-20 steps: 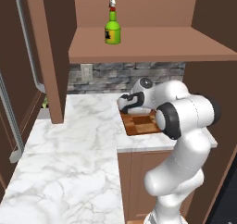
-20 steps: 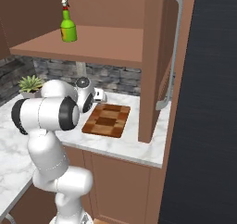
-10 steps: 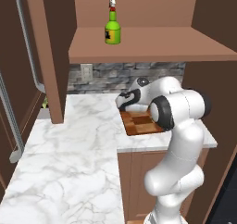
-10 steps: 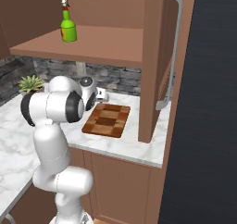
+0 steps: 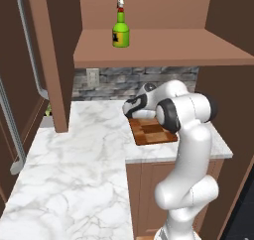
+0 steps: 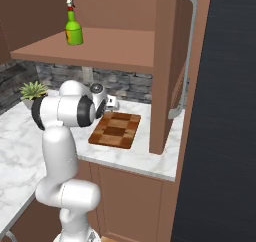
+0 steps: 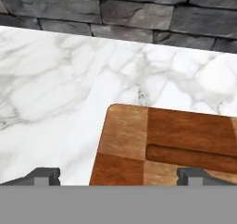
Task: Move the cutting board and knife to the sink. Then move spray from the cabinet to the counter.
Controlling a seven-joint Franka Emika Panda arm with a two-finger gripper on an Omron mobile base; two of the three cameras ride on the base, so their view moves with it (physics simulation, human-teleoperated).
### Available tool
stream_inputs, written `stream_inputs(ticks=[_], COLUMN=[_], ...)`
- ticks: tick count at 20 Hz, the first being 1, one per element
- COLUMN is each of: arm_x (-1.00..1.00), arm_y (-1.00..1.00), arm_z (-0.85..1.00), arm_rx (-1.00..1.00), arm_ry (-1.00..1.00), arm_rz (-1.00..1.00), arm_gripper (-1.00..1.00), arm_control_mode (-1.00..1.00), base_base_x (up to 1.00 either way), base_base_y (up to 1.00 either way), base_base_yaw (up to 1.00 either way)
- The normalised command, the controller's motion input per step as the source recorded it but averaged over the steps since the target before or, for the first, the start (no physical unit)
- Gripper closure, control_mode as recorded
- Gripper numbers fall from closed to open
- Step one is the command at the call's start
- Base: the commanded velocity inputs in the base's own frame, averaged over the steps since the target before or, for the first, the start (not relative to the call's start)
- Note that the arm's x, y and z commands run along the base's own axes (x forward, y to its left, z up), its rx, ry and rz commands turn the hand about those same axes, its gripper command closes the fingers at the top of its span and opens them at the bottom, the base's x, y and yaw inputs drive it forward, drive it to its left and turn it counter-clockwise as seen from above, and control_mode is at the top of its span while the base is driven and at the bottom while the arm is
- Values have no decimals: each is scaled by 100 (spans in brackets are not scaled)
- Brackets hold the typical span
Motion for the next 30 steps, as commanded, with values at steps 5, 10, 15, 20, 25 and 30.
stream_inputs(ticks=[5,10,15,20,25,30], arm_x=[28,30,30,28,30,40], arm_y=[0,1,9,8,5,6], arm_z=[-15,-15,-17,-15,-14,-16], arm_rx=[0,0,0,0,0,0], arm_ry=[3,4,2,1,1,0], arm_rz=[0,0,0,0,0,0], arm_gripper=[-100,-100,-100,-100,-100,-100], arm_control_mode=[-100,-100,-100,-100,-100,-100], base_base_x=[0,0,0,0,0,0], base_base_y=[0,0,0,0,0,0], base_base_yaw=[0,0,0,0,0,0])
